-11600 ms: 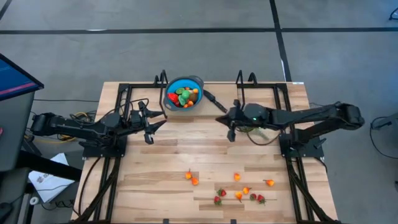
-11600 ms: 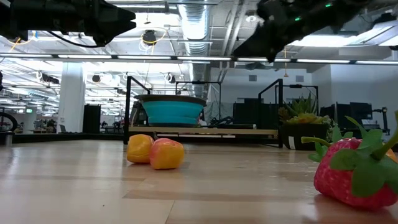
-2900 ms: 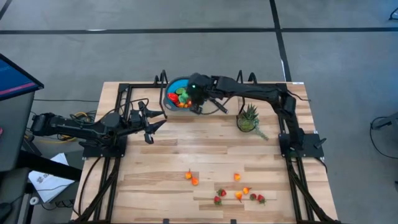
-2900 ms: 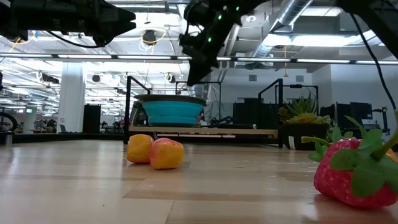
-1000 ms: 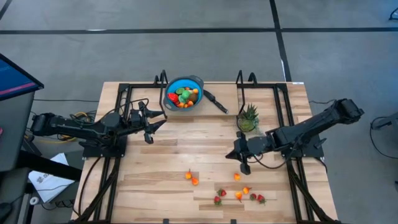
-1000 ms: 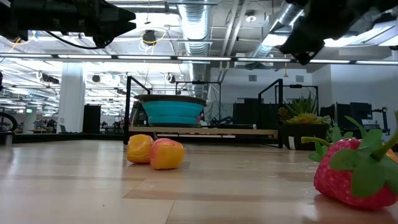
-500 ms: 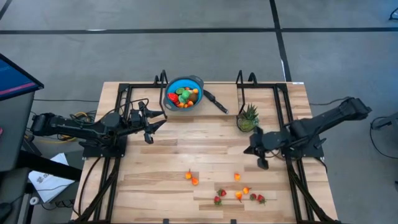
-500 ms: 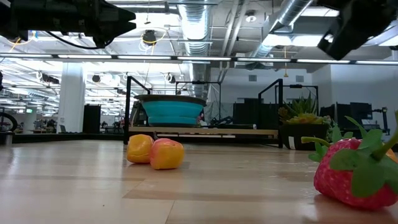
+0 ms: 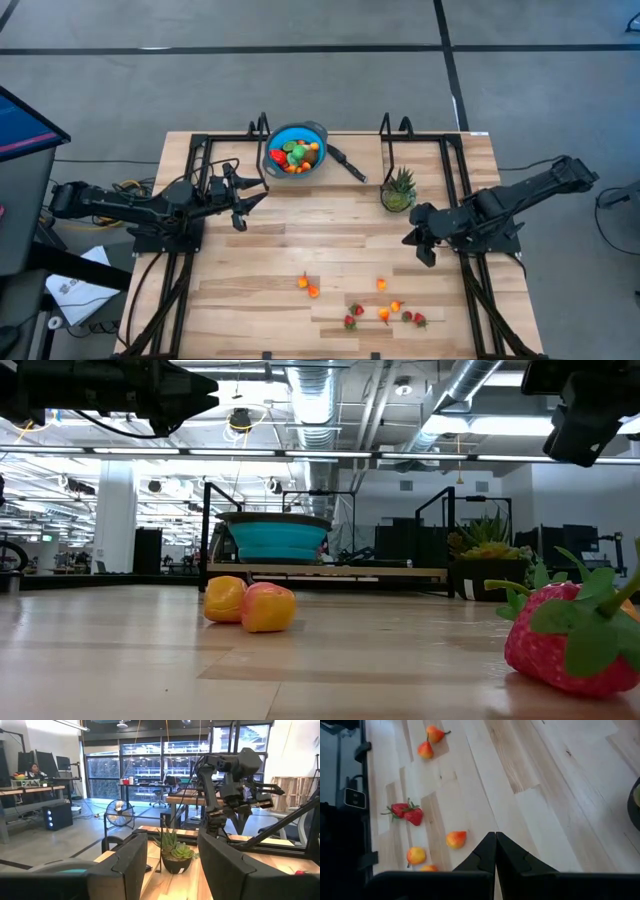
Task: Pick & Place Fruit
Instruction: Put the pear into the basket
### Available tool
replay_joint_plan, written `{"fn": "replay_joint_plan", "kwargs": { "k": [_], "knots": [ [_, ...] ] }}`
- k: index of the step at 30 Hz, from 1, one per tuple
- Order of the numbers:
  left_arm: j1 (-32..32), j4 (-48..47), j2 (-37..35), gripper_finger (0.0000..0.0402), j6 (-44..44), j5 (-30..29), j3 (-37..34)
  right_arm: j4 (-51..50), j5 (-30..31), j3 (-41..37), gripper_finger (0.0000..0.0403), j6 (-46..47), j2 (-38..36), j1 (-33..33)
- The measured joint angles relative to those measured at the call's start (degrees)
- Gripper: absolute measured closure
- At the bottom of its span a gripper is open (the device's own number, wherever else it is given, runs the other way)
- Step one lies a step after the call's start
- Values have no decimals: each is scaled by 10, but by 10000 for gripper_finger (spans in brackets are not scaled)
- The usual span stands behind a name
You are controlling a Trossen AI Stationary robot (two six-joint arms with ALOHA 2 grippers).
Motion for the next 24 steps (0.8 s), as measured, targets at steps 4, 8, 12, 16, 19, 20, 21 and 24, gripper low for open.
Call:
{"fn": "replay_joint_plan", "kwargs": {
  "k": [4,8,12,16,19,20,21,24],
  "knots": [
    [0,0,0,229,0,0,0,1,0,0,403,-34,22,-1],
    [0,0,0,229,0,0,0,4,0,0,403,-42,48,-1],
    [0,0,0,229,1,0,0,8,0,0,403,-42,80,-1],
    [0,0,0,229,1,0,0,8,0,0,403,-44,119,-1],
    [0,0,0,229,1,0,0,7,0,0,403,-44,148,-1],
    [0,0,0,229,1,0,0,6,0,0,403,-43,157,-2],
    [0,0,0,229,1,0,0,1,-1,0,403,-38,163,-3],
    [0,0,0,229,1,0,0,-6,-5,0,403,7,178,-5]
  ]
}}
